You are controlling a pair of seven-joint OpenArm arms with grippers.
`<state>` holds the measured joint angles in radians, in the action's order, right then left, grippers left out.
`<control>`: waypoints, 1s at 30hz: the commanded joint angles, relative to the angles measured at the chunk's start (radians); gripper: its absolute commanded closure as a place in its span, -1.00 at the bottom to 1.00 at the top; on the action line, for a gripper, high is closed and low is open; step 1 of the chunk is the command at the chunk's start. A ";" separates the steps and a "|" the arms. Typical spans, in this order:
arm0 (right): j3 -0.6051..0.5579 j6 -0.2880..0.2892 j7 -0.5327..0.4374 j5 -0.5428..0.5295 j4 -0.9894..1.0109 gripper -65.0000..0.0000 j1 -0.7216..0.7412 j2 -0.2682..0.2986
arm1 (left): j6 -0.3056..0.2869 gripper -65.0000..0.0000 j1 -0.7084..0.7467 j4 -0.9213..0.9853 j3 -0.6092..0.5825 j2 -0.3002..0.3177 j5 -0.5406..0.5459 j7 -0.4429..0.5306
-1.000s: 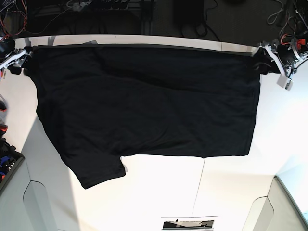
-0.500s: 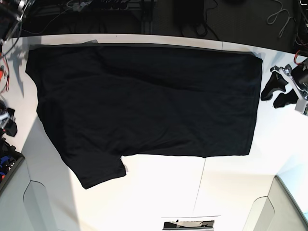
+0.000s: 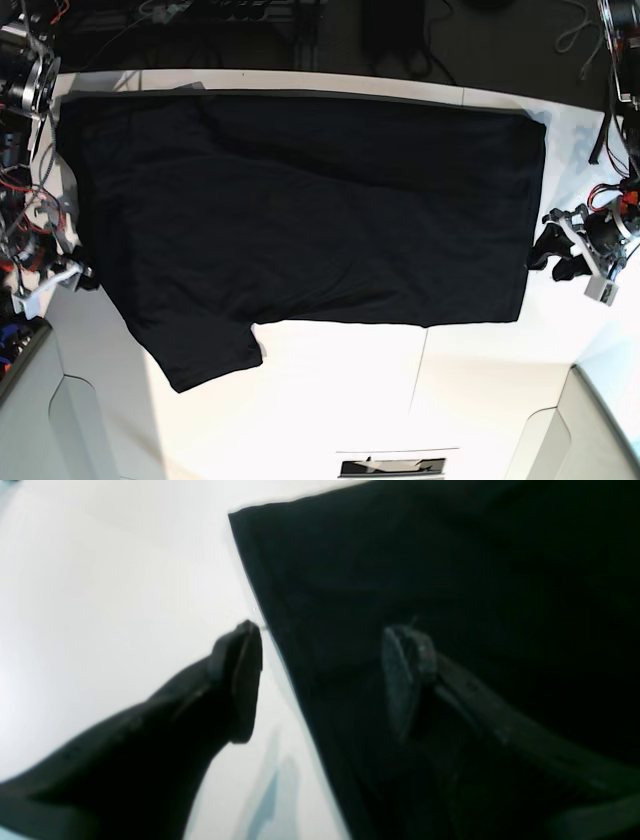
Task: Layout the t-shirt on the table in an organized manner, then fold the t-shirt properly
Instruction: 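Release the edge and move both grippers to the shirt's hem corners, then grasp the hem corners with both grippers and lift them toward the collar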
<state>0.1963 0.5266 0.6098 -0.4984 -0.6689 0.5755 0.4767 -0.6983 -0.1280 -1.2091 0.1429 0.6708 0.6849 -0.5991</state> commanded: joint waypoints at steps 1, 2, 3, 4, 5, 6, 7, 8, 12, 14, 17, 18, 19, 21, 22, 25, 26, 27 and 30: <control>-0.005 -0.004 -0.007 -0.003 -0.014 -0.12 0.025 0.019 | 0.004 -0.24 -0.071 0.046 -0.021 0.024 -0.003 0.048; -0.007 -0.004 -0.007 -0.002 -0.014 -0.12 0.025 0.019 | 0.022 -0.24 -0.122 0.115 -0.054 0.023 -0.022 0.079; -0.007 -0.004 -0.007 -0.003 -0.014 -0.12 0.025 0.019 | 0.039 -0.24 -0.170 0.185 -0.085 0.019 -0.044 0.113; -0.007 -0.004 -0.006 -0.003 -0.014 -0.12 0.025 0.019 | 0.050 -0.24 -0.214 0.256 -0.110 0.014 -0.069 0.145; -0.007 -0.004 0.001 -0.003 -0.014 -0.12 0.025 0.019 | 0.060 -0.24 -0.256 0.325 -0.128 0.005 -0.087 0.165; -0.007 -0.004 0.009 -0.004 -0.014 -0.12 0.025 0.019 | 0.059 -0.24 -0.296 0.394 -0.140 -0.007 -0.101 0.179; -0.007 -0.004 0.016 -0.011 -0.014 -0.12 0.025 0.019 | 0.059 -0.24 -0.332 0.460 -0.147 -0.019 -0.113 0.186; -0.007 -0.004 0.019 -0.019 -0.014 -0.12 0.025 0.019 | 0.059 -0.24 -0.366 0.521 -0.151 -0.031 -0.123 0.198; -0.007 -0.004 0.019 -0.029 -0.014 -0.12 0.025 0.019 | 0.059 -0.24 -0.459 0.701 -0.152 -0.084 -0.148 0.251; -0.007 -0.003 0.022 -0.034 -0.014 -0.12 0.025 0.019 | 0.059 -0.24 -0.483 0.741 -0.152 -0.109 -0.151 0.251; -0.007 -0.003 0.024 -0.048 -0.014 -0.12 0.025 0.019 | 0.058 -0.24 -0.484 0.746 -0.152 -0.137 -0.152 0.251; -0.007 -0.003 0.023 -0.056 -0.014 -0.12 0.026 0.019 | 0.058 -0.24 -0.484 0.746 -0.152 -0.145 -0.159 0.251; -0.007 -0.003 0.023 -0.069 -0.014 -0.12 0.026 0.019 | 0.059 -0.24 -0.484 0.746 -0.152 -0.154 -0.168 0.251; -0.007 -0.003 0.023 -0.089 -0.014 -0.12 0.026 0.015 | 0.059 -0.24 -0.484 0.746 -0.152 -0.172 -0.184 0.251; -0.007 -0.002 0.023 -0.088 -0.014 -0.12 0.026 0.009 | 0.060 -0.24 -0.484 0.746 -0.152 -0.179 -0.196 0.251; -0.007 0.005 0.023 -0.084 -0.014 -0.12 0.026 -0.026 | 0.093 -0.24 -0.484 0.746 -0.152 -0.196 -0.222 0.250; -0.007 0.008 0.023 -0.082 -0.014 -0.12 0.026 -0.041 | 0.098 -0.24 -0.483 0.746 -0.152 -0.197 -0.226 0.250; -0.007 0.011 0.023 -0.080 -0.014 -0.12 0.026 -0.056 | 0.101 -0.24 -0.483 0.746 -0.152 -0.197 -0.228 0.249; -0.007 0.013 0.023 -0.072 -0.014 -0.12 0.026 -0.098 | 0.105 -0.24 -0.484 0.746 -0.152 -0.192 -0.238 0.236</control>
<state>0.1883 0.5354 0.6159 -0.5766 -0.6724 0.5800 0.3683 -0.6064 -0.5961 -0.4580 -0.0082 0.4652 0.4706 -0.3260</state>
